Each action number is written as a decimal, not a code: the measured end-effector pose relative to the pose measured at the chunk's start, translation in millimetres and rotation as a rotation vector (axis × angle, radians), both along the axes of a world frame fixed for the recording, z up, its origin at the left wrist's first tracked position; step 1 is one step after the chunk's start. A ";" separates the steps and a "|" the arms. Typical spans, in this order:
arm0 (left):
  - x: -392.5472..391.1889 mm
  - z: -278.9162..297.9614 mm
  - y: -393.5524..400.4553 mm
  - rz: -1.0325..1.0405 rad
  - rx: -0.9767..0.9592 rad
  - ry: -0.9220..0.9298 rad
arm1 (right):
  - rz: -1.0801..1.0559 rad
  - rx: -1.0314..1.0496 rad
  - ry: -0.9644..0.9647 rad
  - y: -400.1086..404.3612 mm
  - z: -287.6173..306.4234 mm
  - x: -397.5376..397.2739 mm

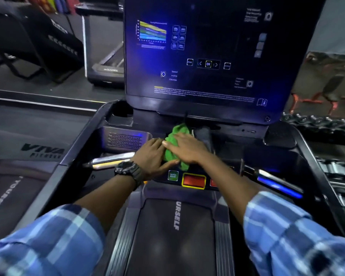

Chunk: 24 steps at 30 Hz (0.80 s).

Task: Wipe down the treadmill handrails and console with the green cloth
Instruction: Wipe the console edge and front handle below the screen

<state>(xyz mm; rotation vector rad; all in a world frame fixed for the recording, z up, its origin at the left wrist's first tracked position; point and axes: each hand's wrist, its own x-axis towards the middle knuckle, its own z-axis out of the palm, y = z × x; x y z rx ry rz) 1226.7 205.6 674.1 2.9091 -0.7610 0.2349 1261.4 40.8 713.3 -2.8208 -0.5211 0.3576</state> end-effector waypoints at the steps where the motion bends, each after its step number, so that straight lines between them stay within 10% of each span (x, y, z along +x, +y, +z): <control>1: -0.7 -1.4 6.8 -0.015 0.007 -0.005 | 0.034 0.018 0.011 -5.5 -1.1 -1.9; 5: -5.2 5.6 20.6 0.018 0.005 0.041 | 0.192 0.007 0.030 -61.5 -2.9 -3.5; 12: -7.7 7.0 29.0 -0.013 -0.012 -0.005 | -0.211 -0.025 -0.177 6.1 -12.2 6.6; 20: -3.7 3.5 44.3 -0.055 -0.047 -0.059 | 0.154 -0.027 -0.379 -27.6 -18.3 -31.6; 24: -4.1 6.2 39.5 -0.024 -0.084 -0.012 | -0.194 -0.004 -0.263 -8.1 -12.9 -9.0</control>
